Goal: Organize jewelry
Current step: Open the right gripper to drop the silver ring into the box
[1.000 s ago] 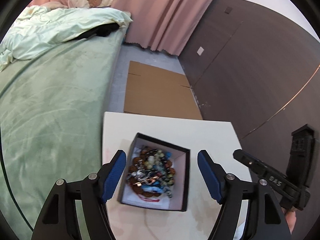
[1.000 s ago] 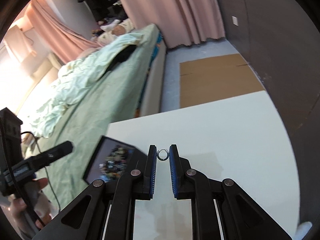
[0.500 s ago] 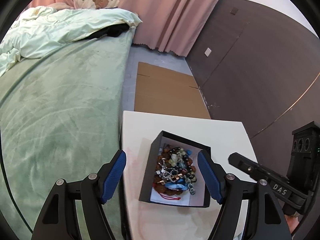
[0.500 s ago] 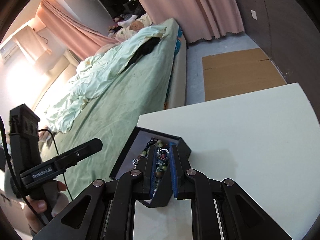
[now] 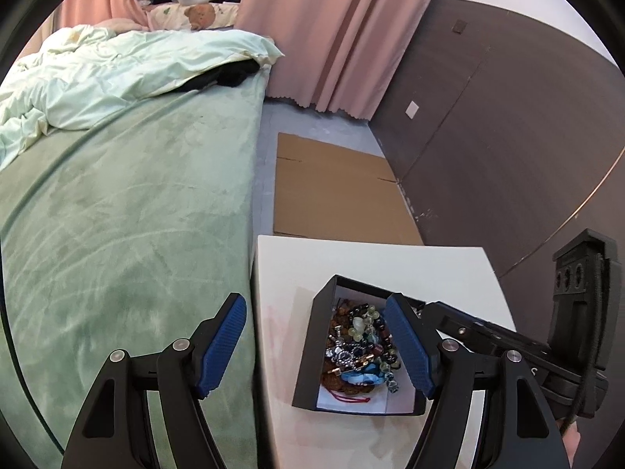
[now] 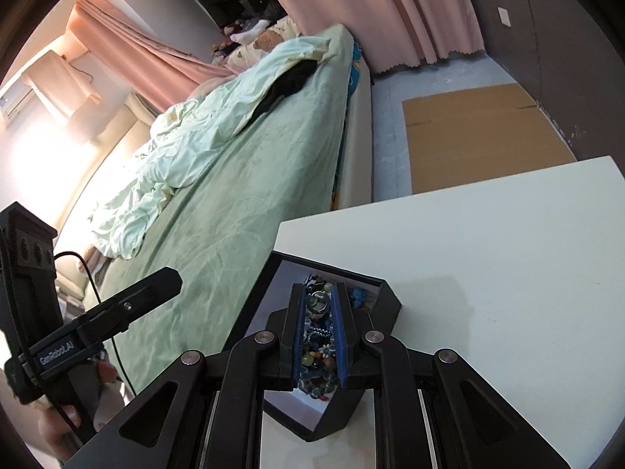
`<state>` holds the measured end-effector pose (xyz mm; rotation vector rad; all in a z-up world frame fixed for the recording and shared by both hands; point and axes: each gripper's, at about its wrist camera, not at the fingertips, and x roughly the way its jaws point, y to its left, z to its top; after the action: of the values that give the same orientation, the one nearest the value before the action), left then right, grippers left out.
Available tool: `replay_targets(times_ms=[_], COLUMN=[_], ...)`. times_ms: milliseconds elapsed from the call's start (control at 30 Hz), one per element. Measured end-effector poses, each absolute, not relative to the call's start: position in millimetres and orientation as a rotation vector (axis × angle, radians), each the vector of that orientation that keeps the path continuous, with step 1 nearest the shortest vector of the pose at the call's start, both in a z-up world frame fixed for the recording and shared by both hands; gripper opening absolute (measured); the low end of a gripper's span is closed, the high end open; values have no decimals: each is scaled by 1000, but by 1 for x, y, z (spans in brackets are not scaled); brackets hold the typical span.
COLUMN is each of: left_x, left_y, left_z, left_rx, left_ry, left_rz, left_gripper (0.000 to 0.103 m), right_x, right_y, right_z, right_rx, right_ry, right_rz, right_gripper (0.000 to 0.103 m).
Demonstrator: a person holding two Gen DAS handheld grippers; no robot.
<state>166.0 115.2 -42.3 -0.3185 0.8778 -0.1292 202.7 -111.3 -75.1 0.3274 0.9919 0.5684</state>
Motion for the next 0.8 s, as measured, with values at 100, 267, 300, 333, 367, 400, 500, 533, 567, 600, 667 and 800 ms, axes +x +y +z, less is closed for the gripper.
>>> replay_targets(times_ms=[100,267,300,333,367,400,500,533,567,600,667,800], left_x=[165,159,157,156,155,154,147,145,142,140,133,119], left_y=[115,104,102,101,99,98,94,93,91,88,80,65], left_z=[-40,-32,-31,-30,-29,-29,-27,-27,-26,-25,-22,-17], left_rx=[-332,-284,-277,-270,-264,-262,-266,-262,-256,-248,-225,-196], left_ry=[863,838,835,834,833,833,835,835,833,830,819,795], left_rz=[-151,-158,-158,-160,-162,-165,-179,-177,-177,-177,-182,-175], left_gripper=[85,103,103,103,103,103,103,103,103,103,103,103], right_x=[203,198,196,195,193,190,181,177,174,169,161,144], right_y=[-118,-131,-134,-137,-141,-146,-157,-161,-165,-168,-175,-188], right_z=[-72,-61,-59,-57,-55,-52,-45,-43,-41,-39,-35,-25], right_rx=[334,346,344,344,348,354,348,343,338,332,313,265], right_ry=[980,953,948,943,939,933,914,911,908,904,903,900], right_rz=[537,510,501,492,486,477,452,442,433,423,402,377], right_gripper=[61,82,82,84,89,93,96,96,96,96,96,96])
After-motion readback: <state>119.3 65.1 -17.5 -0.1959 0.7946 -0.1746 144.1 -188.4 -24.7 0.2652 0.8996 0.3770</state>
